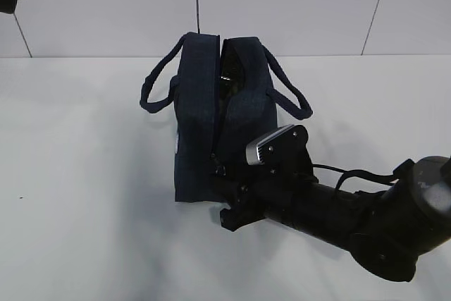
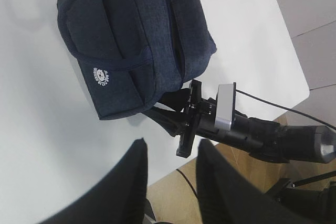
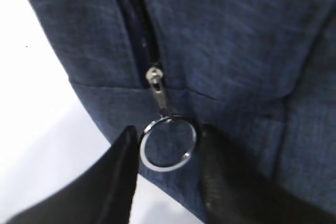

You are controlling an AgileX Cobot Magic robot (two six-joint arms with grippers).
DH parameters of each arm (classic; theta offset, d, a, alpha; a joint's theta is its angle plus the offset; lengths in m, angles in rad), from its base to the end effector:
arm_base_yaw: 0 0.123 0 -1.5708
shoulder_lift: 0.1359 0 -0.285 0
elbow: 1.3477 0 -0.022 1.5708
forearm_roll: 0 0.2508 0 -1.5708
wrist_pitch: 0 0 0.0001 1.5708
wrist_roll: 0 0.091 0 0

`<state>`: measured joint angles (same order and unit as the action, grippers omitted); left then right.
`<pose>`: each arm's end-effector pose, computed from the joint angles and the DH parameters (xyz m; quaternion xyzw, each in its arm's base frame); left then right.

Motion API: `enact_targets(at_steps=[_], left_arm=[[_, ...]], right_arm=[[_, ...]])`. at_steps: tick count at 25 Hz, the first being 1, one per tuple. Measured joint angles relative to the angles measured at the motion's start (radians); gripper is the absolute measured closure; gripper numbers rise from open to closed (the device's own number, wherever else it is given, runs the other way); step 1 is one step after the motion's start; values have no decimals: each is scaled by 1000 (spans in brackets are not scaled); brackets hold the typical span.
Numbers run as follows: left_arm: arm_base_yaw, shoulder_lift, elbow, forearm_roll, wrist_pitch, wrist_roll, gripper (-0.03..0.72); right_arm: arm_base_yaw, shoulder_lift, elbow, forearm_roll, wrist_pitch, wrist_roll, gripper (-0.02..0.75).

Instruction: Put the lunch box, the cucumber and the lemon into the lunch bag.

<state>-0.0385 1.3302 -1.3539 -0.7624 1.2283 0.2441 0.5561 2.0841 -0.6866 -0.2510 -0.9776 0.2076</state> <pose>0.2517 -0.0690 0.3978 0.0848 0.9015 -0.3462 0.2454 0.2805 0.1964 0.0829 -0.2555 0.7755 0.2553 0.5179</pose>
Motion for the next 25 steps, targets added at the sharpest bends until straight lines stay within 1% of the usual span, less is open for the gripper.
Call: enact_targets(at_steps=[5, 25], left_arm=[[0, 0, 0, 0, 0, 0, 461], [0, 0, 0, -1, -2, 0, 461]], right_arm=[[0, 0, 0, 0, 0, 0, 491], [0, 0, 0, 4, 0, 0, 493]])
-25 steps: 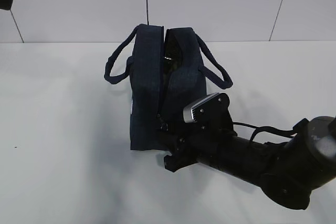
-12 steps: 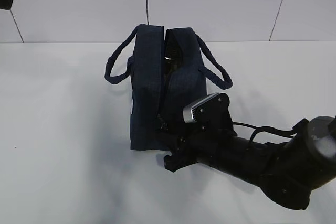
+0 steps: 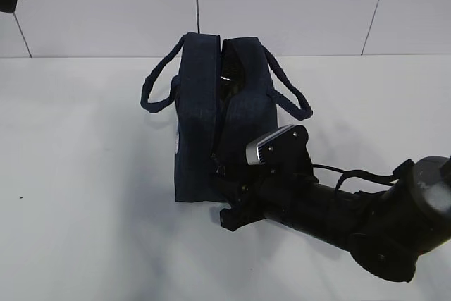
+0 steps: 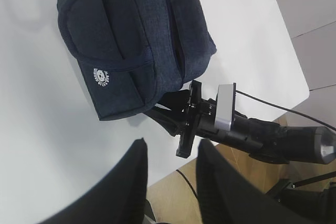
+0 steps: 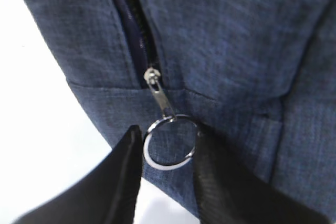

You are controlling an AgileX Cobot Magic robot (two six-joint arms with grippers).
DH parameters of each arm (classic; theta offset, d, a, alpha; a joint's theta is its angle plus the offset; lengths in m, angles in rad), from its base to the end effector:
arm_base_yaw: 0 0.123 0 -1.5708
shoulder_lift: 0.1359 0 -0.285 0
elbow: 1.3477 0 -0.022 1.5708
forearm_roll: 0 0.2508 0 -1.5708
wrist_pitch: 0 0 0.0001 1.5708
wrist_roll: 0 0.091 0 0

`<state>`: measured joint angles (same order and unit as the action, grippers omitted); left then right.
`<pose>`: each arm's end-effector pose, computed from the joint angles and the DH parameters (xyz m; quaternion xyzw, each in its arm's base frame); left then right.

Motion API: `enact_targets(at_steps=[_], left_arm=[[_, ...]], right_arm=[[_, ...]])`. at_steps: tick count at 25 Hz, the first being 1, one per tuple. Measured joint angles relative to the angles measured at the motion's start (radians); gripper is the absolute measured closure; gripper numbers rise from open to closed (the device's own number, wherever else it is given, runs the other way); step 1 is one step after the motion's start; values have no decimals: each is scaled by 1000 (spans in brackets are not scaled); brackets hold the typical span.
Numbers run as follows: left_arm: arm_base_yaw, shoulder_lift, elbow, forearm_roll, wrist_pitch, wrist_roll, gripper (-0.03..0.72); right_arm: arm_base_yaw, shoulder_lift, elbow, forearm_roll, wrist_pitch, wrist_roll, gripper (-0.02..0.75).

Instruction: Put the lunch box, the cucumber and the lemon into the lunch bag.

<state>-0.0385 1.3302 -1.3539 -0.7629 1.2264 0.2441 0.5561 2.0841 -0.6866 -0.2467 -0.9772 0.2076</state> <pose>0.2519 -0.0690 0.3979 0.0844 0.9013 -0.3463 0.2463 0.2807 0.1961 0.0829 -0.2536 0.7761 0.2546 0.5181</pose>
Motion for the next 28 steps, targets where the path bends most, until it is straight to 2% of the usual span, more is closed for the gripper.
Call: enact_targets(at_steps=[8, 16, 28], left_arm=[[0, 0, 0, 0, 0, 0, 461], [0, 0, 0, -2, 0, 0, 461], [0, 0, 0, -2, 0, 0, 461]], right_arm=[[0, -21, 2, 2, 13, 0, 535], [0, -21, 3, 21, 56, 0, 546], [0, -46, 3, 33, 76, 0, 683]])
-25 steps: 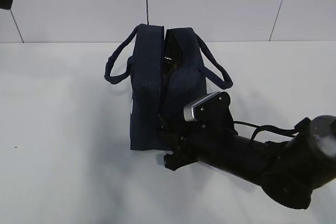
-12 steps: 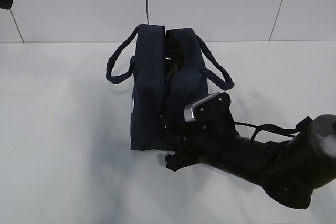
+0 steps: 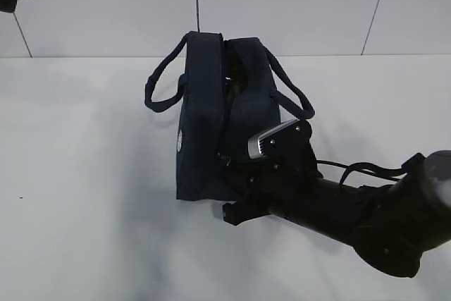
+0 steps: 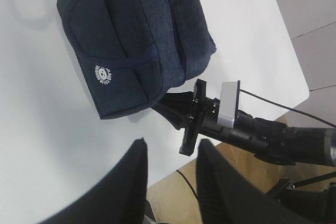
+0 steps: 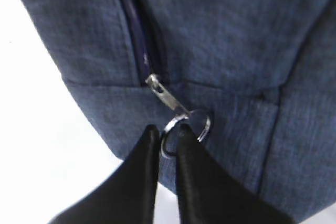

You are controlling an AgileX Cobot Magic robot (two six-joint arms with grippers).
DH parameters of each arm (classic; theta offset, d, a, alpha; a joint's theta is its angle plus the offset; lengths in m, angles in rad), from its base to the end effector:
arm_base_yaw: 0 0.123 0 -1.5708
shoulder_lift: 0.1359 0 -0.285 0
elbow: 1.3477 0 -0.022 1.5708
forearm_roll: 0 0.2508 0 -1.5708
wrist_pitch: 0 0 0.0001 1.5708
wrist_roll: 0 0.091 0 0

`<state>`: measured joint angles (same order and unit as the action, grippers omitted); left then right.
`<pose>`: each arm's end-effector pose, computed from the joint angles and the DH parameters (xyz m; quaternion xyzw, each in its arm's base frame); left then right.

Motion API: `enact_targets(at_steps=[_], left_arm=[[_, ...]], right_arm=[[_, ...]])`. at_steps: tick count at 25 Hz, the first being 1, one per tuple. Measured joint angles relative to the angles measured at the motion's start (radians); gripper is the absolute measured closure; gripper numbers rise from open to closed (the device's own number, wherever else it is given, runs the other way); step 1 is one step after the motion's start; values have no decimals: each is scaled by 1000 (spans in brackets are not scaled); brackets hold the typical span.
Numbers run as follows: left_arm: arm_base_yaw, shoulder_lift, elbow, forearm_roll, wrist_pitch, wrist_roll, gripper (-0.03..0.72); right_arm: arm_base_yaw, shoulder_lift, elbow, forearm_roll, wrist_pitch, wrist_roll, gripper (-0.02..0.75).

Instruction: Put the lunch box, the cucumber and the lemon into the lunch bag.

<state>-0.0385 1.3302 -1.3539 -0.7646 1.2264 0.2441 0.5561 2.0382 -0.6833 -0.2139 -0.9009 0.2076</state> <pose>0.2519 -0.0691 0.3980 0.0843 0.9010 -0.3471 0.2463 0.2816 0.1928 0.0917 -0.2425 0.7894 0.2390 0.5108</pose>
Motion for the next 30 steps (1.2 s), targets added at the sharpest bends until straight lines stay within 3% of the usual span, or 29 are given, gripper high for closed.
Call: enact_targets(at_steps=[7, 30], left_arm=[[0, 0, 0, 0, -2, 0, 461], [0, 0, 0, 0, 10, 0, 461]], right_arm=[[0, -40, 5, 4, 69, 0, 738], [0, -190, 6, -66, 155, 0, 738]])
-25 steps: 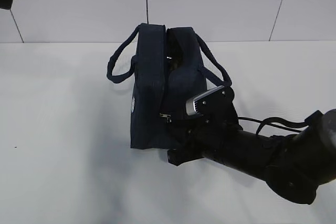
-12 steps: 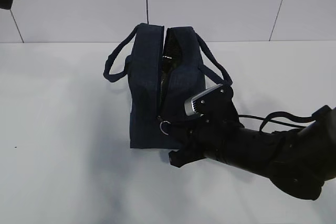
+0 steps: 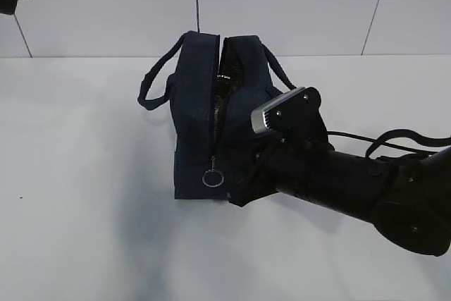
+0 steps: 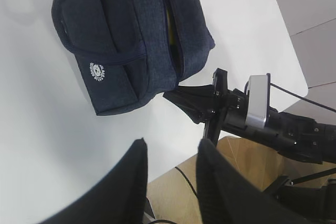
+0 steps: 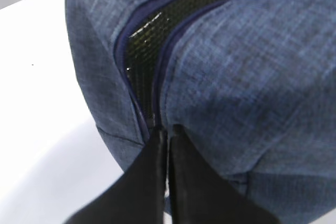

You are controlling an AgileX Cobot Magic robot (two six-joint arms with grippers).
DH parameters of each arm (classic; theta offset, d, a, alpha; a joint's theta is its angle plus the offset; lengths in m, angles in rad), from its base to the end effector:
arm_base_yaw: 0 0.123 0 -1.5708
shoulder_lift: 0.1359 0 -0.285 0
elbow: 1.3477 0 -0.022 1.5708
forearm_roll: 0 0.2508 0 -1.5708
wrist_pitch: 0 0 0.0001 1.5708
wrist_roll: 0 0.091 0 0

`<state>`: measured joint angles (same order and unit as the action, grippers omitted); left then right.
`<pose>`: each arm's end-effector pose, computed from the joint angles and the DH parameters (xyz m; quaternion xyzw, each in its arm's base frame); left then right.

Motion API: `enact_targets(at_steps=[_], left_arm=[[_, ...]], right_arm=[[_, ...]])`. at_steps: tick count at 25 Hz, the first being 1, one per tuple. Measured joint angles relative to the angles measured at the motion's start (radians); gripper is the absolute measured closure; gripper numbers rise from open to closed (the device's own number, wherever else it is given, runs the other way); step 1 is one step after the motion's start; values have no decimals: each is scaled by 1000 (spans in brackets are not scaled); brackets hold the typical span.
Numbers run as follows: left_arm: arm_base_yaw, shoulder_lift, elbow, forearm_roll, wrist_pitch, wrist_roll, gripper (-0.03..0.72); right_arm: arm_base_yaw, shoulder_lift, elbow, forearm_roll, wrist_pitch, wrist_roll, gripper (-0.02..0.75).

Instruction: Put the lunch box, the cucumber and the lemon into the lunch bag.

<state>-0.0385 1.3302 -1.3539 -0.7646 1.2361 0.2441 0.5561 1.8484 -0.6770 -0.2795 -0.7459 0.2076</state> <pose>0.2510 -0.0692 0.3977 0.0862 0.9017 -0.3477 0.2420 0.2755 0.1913 0.1412 -0.2761 0.7719 0.2300 0.5244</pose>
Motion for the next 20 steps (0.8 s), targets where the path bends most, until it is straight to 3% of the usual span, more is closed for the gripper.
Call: enact_targets(at_steps=[13, 17, 20], left_arm=[[0, 0, 0, 0, 0, 0, 461], [0, 0, 0, 0, 0, 0, 461], [0, 0, 0, 0, 0, 0, 461]], right_arm=[[0, 20, 0, -34, 132, 0, 728], [0, 51, 0, -97, 123, 0, 672], [0, 67, 0, -136, 121, 0, 571]])
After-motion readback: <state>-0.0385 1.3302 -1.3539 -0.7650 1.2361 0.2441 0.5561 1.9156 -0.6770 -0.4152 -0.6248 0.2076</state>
